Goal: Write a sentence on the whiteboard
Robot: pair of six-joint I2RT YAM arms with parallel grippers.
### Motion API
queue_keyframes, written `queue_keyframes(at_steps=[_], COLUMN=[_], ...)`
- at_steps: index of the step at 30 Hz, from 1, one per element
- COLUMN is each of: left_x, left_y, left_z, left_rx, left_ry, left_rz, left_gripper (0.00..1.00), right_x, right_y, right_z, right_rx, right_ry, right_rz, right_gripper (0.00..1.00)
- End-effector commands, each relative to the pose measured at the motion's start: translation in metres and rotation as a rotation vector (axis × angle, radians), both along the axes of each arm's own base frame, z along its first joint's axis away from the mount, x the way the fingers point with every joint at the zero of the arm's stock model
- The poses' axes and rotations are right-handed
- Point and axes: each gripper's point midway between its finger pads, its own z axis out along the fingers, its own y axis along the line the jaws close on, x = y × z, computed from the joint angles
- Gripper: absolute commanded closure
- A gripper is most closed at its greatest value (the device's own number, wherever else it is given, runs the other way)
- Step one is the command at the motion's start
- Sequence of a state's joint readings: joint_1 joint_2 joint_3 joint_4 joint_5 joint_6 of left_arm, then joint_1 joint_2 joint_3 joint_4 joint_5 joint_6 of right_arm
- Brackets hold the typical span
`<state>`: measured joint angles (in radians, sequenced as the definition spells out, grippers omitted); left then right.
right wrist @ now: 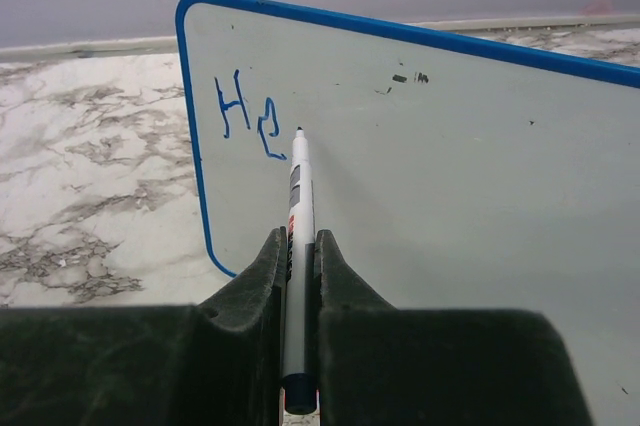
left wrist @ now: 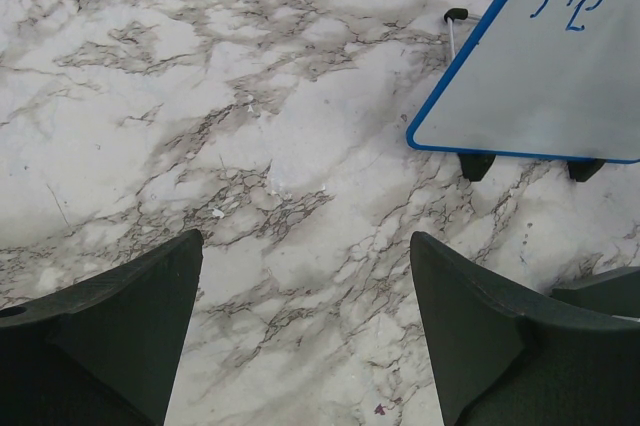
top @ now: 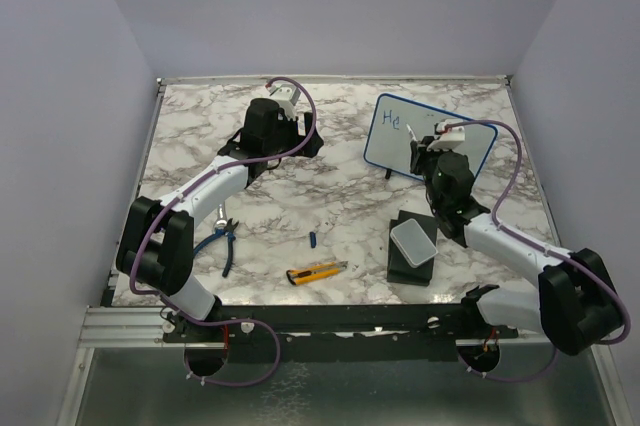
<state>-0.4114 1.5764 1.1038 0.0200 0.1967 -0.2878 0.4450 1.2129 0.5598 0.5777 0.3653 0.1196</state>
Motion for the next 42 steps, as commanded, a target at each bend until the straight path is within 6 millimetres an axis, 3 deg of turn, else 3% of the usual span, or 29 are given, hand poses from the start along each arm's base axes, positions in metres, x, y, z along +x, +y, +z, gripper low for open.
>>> queue_keyframes(at_steps=[1, 16, 28, 42], left_x=[-0.001, -0.001, -0.001, -0.001], left_y=[0.005, 0.005, 0.005, 0.005], left_z=[0.011, 0.011, 0.011, 0.012], left_rx=[-0.006, -0.006, -0.006, -0.007], left_ry=[-0.033, -0.035, -0.033, -0.034], left_rz=[0.003, 0.003, 0.003, 0.003], left_gripper=[0.14, 0.14, 0.14, 0.14], right_x=[0.005, 0.013, 0.022, 0.019], right_y=[-0.009, 0.000, 0.008, -0.005], right_z=[-0.003, -0.019, -0.004, 0.011], right_rx=[-0.019, -0.042, -0.031, -0.021], right_ry=[0.017, 0.057, 0.012, -0.036], right_rz=[-0.058, -0.025, -0.001, -0.063], right_gripper=[1.00, 1.00, 1.00, 1.00])
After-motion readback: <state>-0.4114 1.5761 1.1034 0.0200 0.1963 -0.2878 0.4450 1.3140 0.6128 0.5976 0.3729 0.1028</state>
